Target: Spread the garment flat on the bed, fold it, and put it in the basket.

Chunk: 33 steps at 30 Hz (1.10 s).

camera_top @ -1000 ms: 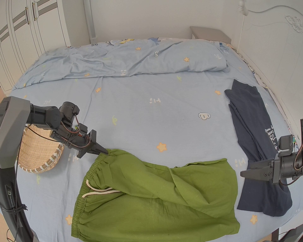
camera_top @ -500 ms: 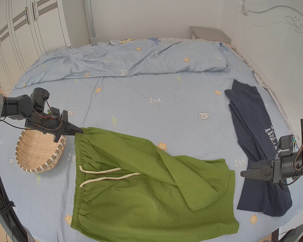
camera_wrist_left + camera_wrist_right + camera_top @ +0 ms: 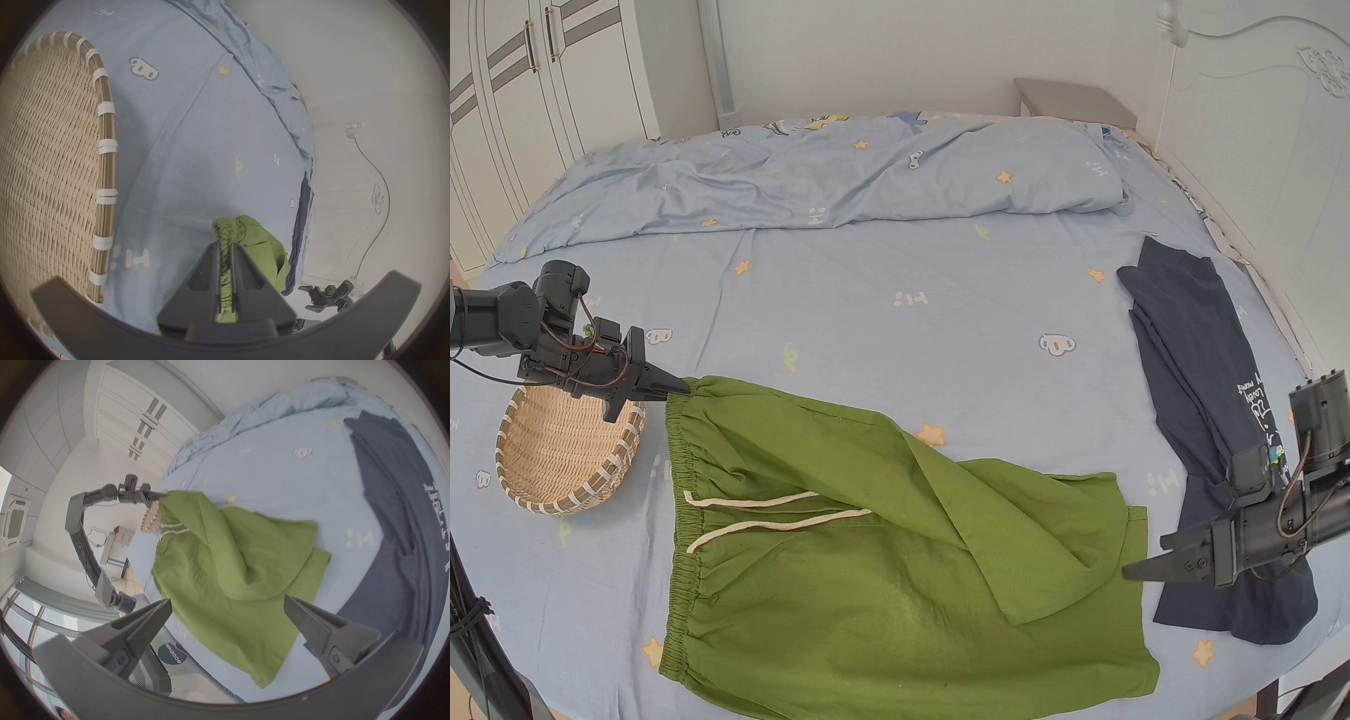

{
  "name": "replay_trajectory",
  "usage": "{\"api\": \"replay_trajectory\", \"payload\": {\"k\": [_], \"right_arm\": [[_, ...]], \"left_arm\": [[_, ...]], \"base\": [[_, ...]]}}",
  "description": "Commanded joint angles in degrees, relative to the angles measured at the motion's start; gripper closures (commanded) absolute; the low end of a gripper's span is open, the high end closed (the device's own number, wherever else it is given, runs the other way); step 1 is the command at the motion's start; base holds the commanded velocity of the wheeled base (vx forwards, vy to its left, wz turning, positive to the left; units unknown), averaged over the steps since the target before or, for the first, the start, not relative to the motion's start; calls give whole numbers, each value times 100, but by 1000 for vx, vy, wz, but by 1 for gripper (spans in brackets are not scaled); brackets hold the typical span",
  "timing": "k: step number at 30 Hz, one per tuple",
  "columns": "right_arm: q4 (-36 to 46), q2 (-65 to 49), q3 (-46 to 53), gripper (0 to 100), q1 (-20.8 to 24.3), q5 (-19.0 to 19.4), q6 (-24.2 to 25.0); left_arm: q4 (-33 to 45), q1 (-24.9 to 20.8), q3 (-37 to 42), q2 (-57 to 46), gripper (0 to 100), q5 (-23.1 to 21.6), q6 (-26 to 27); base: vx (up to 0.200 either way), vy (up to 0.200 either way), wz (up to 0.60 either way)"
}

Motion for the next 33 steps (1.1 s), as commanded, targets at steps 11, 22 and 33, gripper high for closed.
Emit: {"api": "replay_trajectory", "payload": {"k": [11, 22, 33], "right_arm": [[-1180, 1624, 546, 0, 1181, -15, 100], [-1646, 2081, 722, 0, 1295, 11, 390], [-2534, 2503, 783, 0, 1445, 11, 839]], "left_arm": [[19, -24, 34, -72, 100, 2, 5], [19, -33, 34, -54, 100, 2, 5], [10, -33, 34, -28, 100, 2, 5]], "base": [[0, 0, 0], [0, 0, 0], [0, 0, 0]]}}
